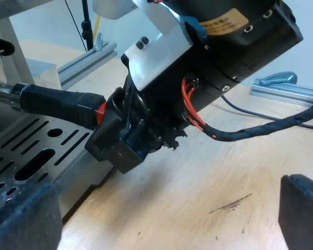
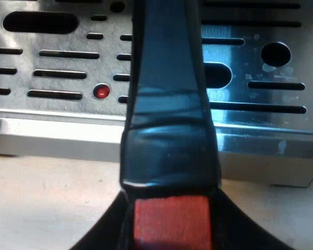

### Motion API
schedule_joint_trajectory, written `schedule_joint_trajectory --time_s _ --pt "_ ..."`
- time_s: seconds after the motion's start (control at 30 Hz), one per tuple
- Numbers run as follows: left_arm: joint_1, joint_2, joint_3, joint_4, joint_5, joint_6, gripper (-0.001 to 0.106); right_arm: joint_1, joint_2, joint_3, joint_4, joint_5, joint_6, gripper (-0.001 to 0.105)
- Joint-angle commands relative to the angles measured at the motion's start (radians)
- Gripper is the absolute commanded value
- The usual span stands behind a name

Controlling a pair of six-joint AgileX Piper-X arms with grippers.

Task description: Grind coffee beans and then tamp

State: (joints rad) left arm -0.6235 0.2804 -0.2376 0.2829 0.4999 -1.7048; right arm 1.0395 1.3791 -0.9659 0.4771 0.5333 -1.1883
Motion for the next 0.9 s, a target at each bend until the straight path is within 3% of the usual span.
schedule_joint_trajectory --time_s 0.03,0.33,0.67,0.9 --pt "-0.002 -0.002 -0.010 -0.004 0.011 -0.006 0.085 0.025 -0.017 -0.002 0.036 -0.040 -0.010 0.000" --pt "-0.002 -0.002 -0.010 -0.004 0.011 -0.006 0.085 0.109 -0.017 -0.002 0.036 0.092 0.002 0.000" --pt "-0.002 -0.002 -0.010 -0.004 0.011 -0.006 0.085 0.152 -0.026 -0.002 0.045 0.121 0.046 0.000" --pt "-0.002 -0.002 -0.010 0.016 0.037 -0.025 0.085 0.154 -0.112 0.063 0.066 0.136 0.067 0.000"
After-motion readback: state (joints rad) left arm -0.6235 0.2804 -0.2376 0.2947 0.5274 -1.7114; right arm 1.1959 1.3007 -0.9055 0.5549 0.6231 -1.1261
